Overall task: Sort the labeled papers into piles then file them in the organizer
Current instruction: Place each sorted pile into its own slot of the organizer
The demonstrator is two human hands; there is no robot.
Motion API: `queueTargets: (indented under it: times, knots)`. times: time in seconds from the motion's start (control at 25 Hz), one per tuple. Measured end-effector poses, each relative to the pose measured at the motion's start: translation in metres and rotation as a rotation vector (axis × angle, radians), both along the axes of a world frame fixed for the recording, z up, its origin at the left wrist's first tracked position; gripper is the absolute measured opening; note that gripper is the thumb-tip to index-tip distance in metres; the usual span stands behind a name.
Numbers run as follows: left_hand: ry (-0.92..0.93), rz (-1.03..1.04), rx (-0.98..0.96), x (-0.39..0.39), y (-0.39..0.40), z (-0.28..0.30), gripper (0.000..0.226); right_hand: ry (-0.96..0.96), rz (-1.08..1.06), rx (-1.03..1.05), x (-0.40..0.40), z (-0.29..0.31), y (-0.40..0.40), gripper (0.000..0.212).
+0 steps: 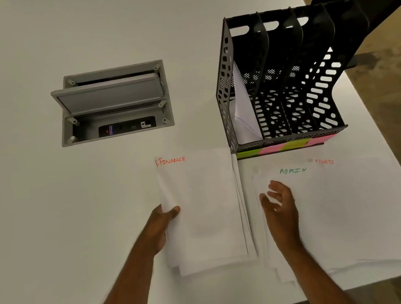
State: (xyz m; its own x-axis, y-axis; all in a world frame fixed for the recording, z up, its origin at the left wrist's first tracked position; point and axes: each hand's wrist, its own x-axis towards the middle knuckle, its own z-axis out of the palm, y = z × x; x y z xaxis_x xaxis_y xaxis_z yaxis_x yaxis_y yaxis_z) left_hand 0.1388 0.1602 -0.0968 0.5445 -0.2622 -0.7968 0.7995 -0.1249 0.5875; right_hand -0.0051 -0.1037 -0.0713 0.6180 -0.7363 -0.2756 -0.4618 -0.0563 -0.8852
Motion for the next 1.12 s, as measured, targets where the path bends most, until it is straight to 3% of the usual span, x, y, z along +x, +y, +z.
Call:
queueTargets:
  times: [0.16, 0.28, 0.4, 0.48, 0.6, 0.68, 0.88, 1.0, 1.12]
  knots:
    - [0.007, 0.102, -0.115, 0.003, 0.018, 0.011, 0.025, 0.067, 0.252, 0.341, 0.02, 0.007, 0.016, 0.084]
    - [-0.031, 0.11, -0.213, 0.001, 0.013, 0.027, 0.042, 0.046, 0.433, 0.57, 0.043, 0.022, 0.027, 0.067]
    - [-0.143, 0.047, -0.201, -0.006, 0.002, 0.048, 0.058, 0.002, 0.37, 0.413, 0.056, 0.035, 0.046, 0.031]
    - [-0.283, 0.037, -0.161, -0.008, -0.003, 0.063, 0.046, -0.06, 0.302, 0.223, 0.056, 0.053, 0.048, 0.017]
    - [-0.441, 0.023, -0.187, -0.007, 0.001, 0.081, 0.04, -0.309, 0.427, 0.075, 0.037, 0.078, 0.035, 0.018]
    - [-0.524, -0.064, -0.151, -0.012, 0.002, 0.087, 0.041, -0.433, 0.525, 0.036, 0.016, 0.081, 0.03, 0.033]
    - [-0.579, -0.152, 0.043, -0.05, -0.027, 0.068, 0.034, -0.092, 0.454, 0.074, -0.005, 0.044, 0.048, 0.046]
    - [-0.561, -0.109, 0.127, -0.061, -0.04, 0.063, 0.035, -0.112, 0.317, 0.043, -0.002, 0.04, 0.051, 0.041]
    - [-0.66, -0.005, 0.032, -0.059, -0.038, 0.069, 0.027, -0.183, 0.324, -0.072, -0.012, 0.051, 0.049, 0.03]
